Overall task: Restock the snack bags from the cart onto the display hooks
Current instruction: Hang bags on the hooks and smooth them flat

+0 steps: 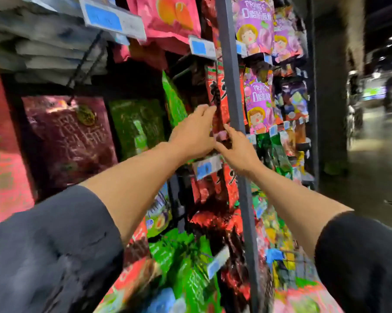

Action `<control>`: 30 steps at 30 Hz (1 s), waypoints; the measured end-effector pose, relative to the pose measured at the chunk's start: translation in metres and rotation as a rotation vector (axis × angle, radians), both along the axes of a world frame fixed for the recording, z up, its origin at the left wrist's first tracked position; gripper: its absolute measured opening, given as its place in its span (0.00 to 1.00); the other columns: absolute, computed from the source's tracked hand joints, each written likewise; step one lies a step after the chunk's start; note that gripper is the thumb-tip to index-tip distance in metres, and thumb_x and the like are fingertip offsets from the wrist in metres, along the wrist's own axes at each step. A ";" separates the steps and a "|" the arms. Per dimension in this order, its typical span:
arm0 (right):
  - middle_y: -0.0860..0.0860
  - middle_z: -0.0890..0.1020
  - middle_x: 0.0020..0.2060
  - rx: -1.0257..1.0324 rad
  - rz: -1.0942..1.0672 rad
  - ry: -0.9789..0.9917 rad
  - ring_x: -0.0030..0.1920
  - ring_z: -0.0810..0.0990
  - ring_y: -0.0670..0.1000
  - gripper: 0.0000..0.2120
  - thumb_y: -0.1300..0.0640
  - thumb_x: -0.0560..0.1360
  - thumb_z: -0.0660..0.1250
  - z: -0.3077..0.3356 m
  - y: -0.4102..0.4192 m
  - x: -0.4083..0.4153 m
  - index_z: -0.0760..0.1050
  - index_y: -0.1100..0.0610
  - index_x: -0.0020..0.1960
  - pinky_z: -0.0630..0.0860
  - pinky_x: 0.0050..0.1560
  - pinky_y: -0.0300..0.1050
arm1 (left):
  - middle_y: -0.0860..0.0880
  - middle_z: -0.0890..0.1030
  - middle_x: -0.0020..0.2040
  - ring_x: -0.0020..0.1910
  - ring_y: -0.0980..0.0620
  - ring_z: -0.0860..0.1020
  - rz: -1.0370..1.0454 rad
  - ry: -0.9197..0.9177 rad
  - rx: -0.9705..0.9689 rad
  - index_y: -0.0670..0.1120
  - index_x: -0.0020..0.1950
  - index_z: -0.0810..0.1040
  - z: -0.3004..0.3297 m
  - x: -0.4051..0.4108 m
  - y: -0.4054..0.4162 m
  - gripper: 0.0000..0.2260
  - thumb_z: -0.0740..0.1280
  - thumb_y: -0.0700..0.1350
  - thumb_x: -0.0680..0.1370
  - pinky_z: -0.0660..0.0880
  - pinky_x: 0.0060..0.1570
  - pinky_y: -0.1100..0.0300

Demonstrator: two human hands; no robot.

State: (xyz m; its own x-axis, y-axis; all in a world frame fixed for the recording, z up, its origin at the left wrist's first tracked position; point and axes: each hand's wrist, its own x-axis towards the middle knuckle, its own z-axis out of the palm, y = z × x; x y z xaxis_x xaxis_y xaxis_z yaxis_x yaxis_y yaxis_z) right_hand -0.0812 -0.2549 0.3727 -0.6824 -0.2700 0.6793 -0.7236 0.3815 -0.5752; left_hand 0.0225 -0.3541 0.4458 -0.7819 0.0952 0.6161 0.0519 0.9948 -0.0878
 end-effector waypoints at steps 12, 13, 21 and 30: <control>0.64 0.81 0.52 0.405 -0.404 -0.576 0.56 0.79 0.62 0.14 0.55 0.76 0.67 -0.236 0.195 0.064 0.77 0.65 0.56 0.71 0.50 0.49 | 0.39 0.80 0.52 0.52 0.38 0.78 -0.257 -0.506 0.738 0.40 0.63 0.71 -0.327 0.029 0.117 0.17 0.63 0.36 0.74 0.75 0.50 0.46; 0.64 0.81 0.52 0.434 -0.426 -0.619 0.56 0.78 0.62 0.14 0.55 0.76 0.68 -0.256 0.207 0.066 0.77 0.65 0.55 0.71 0.49 0.49 | 0.40 0.80 0.53 0.53 0.39 0.79 -0.250 -0.570 0.775 0.40 0.62 0.71 -0.351 0.030 0.124 0.16 0.65 0.36 0.74 0.75 0.51 0.46; 0.62 0.81 0.55 0.656 -0.444 -0.883 0.59 0.78 0.60 0.19 0.54 0.76 0.68 -0.368 0.271 0.027 0.75 0.63 0.64 0.71 0.54 0.47 | 0.44 0.75 0.48 0.49 0.46 0.76 -0.177 -0.761 0.917 0.38 0.63 0.70 -0.451 -0.024 0.161 0.17 0.68 0.41 0.77 0.68 0.44 0.59; 0.64 0.74 0.61 0.820 -0.229 -0.654 0.61 0.73 0.63 0.17 0.53 0.80 0.61 -0.426 0.235 -0.106 0.72 0.63 0.64 0.67 0.57 0.51 | 0.36 0.80 0.52 0.52 0.37 0.80 0.302 -0.748 1.354 0.40 0.65 0.70 -0.573 -0.143 0.164 0.32 0.67 0.51 0.63 0.77 0.51 0.43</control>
